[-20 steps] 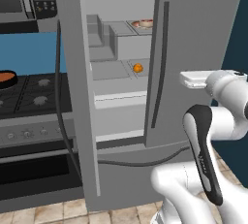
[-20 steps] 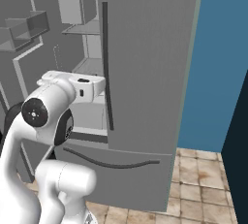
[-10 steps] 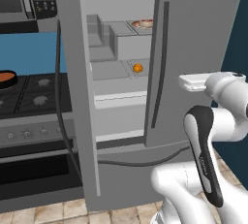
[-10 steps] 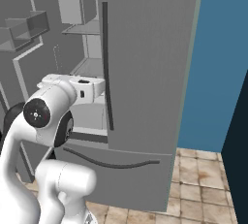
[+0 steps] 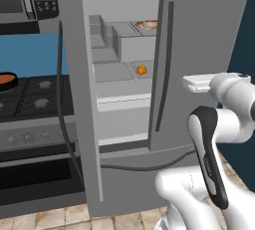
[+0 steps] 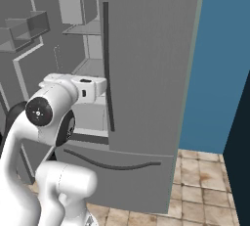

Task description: Retrieve the steak from the fridge and place it on the saucepan with marinade on the stove.

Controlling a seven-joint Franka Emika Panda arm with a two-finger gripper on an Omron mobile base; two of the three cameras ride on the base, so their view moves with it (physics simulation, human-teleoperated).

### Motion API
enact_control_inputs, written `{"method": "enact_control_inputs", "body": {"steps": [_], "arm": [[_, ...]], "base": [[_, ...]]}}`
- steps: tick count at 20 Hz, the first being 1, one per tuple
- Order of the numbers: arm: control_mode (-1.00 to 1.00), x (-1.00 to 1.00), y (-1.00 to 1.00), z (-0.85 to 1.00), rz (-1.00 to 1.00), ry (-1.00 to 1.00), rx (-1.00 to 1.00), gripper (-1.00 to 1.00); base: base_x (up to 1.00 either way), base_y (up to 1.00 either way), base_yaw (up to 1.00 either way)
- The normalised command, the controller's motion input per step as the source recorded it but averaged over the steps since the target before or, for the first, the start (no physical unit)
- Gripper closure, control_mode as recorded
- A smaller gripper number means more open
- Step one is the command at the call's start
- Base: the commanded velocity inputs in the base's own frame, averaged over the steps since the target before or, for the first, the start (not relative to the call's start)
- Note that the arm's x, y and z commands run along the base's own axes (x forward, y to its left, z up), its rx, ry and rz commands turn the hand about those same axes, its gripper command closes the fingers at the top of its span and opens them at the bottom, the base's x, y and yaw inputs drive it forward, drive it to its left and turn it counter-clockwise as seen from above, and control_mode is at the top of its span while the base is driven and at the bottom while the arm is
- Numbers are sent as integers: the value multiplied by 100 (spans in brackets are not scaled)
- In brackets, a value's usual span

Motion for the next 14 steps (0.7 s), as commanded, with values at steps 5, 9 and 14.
{"method": "enact_control_inputs", "body": {"steps": [5,9,14], "arm": [[-100,22,0,0,0,0,0,-100],[-100,21,0,0,0,0,0,-100],[-100,22,0,-1,0,-1,0,-100]], "base": [[0,0,0],[0,0,0],[0,0,0]]}}
